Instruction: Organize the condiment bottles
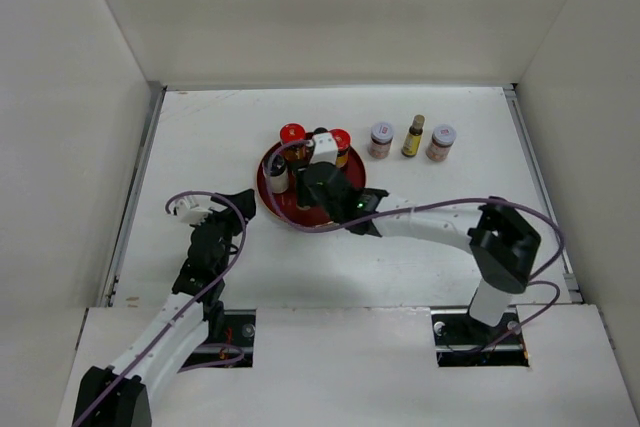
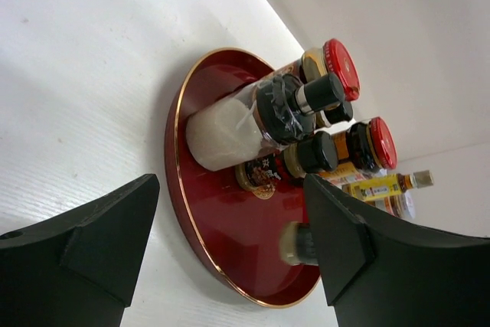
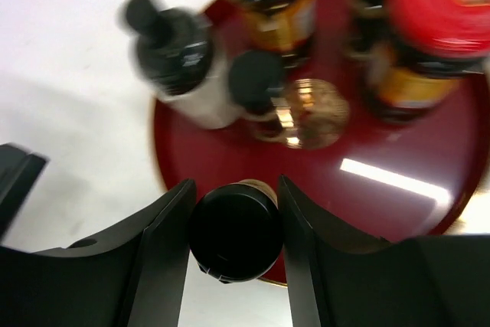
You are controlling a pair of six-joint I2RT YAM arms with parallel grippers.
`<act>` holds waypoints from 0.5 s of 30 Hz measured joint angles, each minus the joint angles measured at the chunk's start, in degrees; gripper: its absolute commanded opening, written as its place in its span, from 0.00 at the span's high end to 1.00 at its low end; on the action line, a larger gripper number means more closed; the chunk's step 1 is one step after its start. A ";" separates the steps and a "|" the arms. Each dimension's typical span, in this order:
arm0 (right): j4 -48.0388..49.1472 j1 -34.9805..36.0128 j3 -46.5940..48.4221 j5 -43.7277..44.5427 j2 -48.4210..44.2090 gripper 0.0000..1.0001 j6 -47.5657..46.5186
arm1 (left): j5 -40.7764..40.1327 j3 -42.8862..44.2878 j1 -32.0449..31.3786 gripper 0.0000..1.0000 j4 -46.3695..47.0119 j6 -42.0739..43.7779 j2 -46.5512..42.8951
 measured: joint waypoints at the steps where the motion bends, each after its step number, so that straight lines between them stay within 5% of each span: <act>1: 0.00 1.07 2.14 0.02 2.27 0.59 -0.04 | 0.00 0.00 0.20 0.25 -0.20 -0.02 -0.22; 11: -0.24 4.02 13.33 0.66 16.24 0.54 -0.90 | 0.02 0.00 0.48 0.24 -1.46 -0.48 -0.07; 15: -0.11 4.04 13.46 1.99 17.18 0.38 -0.90 | 0.02 0.00 0.48 0.24 -1.57 -0.63 0.00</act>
